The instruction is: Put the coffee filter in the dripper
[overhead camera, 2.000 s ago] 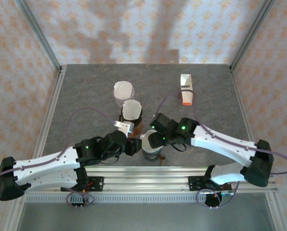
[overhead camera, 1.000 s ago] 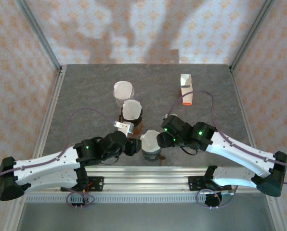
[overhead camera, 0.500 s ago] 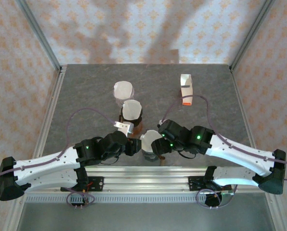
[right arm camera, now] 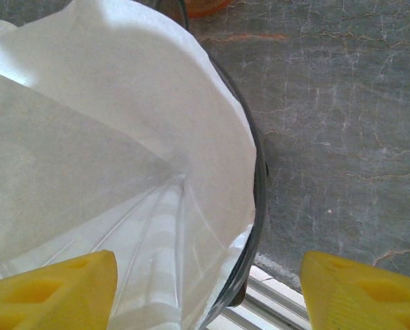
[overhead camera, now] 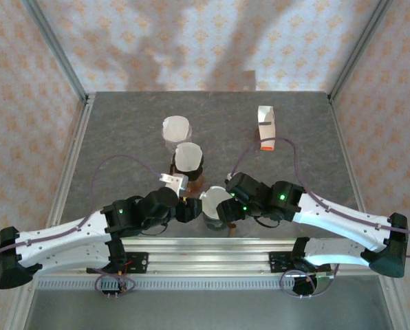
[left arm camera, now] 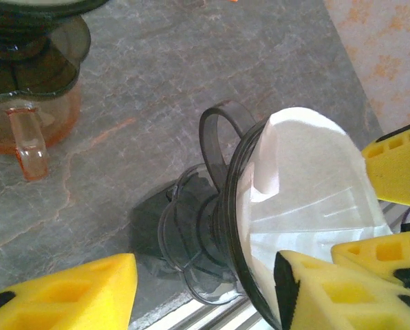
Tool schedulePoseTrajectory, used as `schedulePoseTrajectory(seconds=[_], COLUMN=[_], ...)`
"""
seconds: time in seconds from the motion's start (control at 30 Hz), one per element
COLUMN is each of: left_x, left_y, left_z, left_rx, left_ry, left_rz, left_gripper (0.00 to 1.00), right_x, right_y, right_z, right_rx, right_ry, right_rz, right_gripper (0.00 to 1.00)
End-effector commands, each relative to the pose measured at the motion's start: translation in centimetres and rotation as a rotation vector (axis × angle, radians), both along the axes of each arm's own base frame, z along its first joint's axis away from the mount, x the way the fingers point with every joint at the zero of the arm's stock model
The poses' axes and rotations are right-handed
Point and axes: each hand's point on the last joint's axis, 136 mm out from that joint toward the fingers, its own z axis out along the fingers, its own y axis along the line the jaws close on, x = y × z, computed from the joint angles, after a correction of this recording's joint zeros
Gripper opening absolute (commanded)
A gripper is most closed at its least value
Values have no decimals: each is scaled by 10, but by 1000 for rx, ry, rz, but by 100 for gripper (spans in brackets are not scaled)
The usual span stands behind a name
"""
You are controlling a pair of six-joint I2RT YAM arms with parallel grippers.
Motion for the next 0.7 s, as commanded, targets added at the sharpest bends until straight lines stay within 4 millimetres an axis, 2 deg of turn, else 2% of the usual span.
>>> schedulePoseTrajectory(seconds=[0.0,0.13,0.27,0.4,0.5,0.67], left_x=[7,12,16,22,29,33], left_y=[13,7,-9,-17,-13,-12], left_z=[10,23,24,14,6,2], left_rx=[-15,-67,-54,-3,20,12], left_ry=[-51,-88,-92,-71,-53,-46], left_rz=[36,-8,-65,-74,-47,-33], left_gripper=[62,76,82,81,74,68], right_x=[2,3,3,3,3,3], right_y=[-1,-2,-2,-1,-2,-3], right_z=[3,1,1,3,3,3], right_rx=[-1,-10,-11,-11,-11,-14], right_ry=[-21,-22,-21,-23,-21,-21], right_rz=[-8,-10,-9,-9,-9,-12], right_gripper=[71,71,71,71,71,71])
